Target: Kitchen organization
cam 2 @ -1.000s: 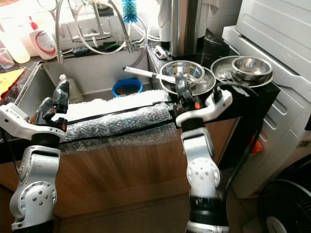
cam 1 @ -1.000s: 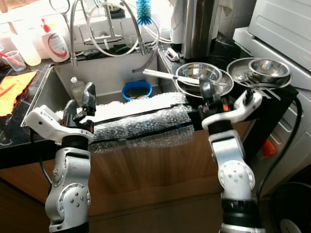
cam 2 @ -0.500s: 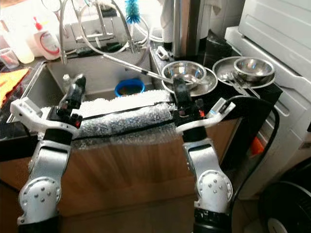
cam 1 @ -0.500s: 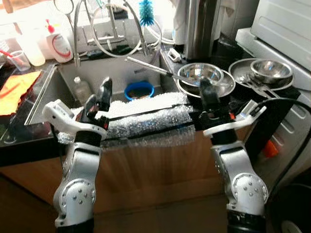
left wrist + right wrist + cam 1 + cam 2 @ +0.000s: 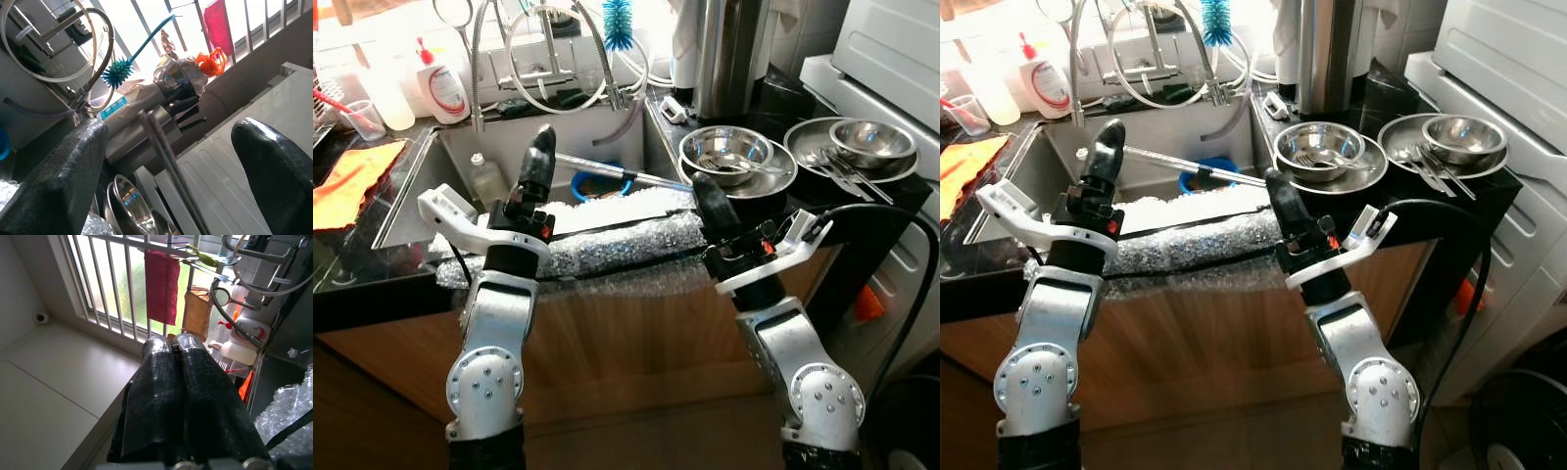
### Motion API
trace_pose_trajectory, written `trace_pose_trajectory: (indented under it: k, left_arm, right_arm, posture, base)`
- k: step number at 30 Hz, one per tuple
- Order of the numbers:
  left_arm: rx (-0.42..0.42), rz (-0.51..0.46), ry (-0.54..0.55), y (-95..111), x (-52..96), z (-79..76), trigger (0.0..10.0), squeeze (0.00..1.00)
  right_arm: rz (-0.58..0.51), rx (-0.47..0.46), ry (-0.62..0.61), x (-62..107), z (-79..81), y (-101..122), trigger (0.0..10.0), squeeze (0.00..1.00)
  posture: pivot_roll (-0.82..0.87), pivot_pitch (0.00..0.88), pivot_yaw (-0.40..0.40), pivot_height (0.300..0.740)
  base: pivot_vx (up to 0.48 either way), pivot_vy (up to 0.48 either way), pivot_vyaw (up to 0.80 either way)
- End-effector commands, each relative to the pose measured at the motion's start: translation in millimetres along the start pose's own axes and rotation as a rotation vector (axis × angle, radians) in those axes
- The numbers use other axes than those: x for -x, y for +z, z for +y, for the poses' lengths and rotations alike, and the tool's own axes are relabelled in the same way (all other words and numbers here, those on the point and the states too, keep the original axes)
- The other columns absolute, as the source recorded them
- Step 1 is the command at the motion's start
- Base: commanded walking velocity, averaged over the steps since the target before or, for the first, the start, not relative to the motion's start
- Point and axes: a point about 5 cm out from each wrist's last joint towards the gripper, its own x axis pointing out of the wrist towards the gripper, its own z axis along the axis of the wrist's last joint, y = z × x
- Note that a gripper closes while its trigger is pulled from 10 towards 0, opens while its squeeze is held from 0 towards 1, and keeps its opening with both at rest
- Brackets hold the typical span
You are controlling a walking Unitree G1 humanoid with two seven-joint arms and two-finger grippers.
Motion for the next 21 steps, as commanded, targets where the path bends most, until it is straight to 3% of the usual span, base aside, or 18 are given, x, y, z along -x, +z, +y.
trace_pose_trajectory:
  k: [1, 9, 13, 16, 21]
  left_arm:
    - [0.107, 0.021, 0.108, -18.5, 19.7, 14.1, 10.0, 0.00]
    - [0.112, 0.035, 0.148, -19.3, 28.2, 24.2, 10.0, 0.00]
    - [0.144, 0.019, 0.165, -19.8, 29.5, 26.1, 9.6, 0.00]
    - [0.182, 0.017, 0.193, -21.8, 32.4, 31.0, 10.0, 0.00]
    - [0.130, 0.025, 0.218, -17.2, 36.0, 39.8, 10.0, 0.00]
  right_arm:
    - [0.018, -0.083, -0.026, 11.7, -7.2, -21.7, 10.0, 0.00]
    - [0.050, -0.128, -0.020, 14.3, -10.4, -28.7, 10.0, 0.00]
    - [0.081, -0.140, -0.021, 17.2, -12.2, -33.5, 10.0, 0.00]
    - [0.085, -0.148, -0.033, 18.5, -16.6, -33.6, 10.0, 0.00]
    - [0.102, -0.139, -0.024, 17.6, -16.1, -34.4, 10.0, 0.00]
  posture:
    - [-0.14, 0.000, 0.123, 0.740]
    - [-0.13, 0.000, 0.118, 0.740]
    - [-0.13, 0.000, 0.112, 0.740]
    - [-0.13, 0.000, 0.109, 0.740]
    - [-0.13, 0.000, 0.107, 0.740]
  base:
    - [0.000, 0.000, 0.00]
    - [0.000, 0.000, 0.00]
    - [0.000, 0.000, 0.00]
    - [0.000, 0.000, 0.00]
    - [0.000, 0.000, 0.00]
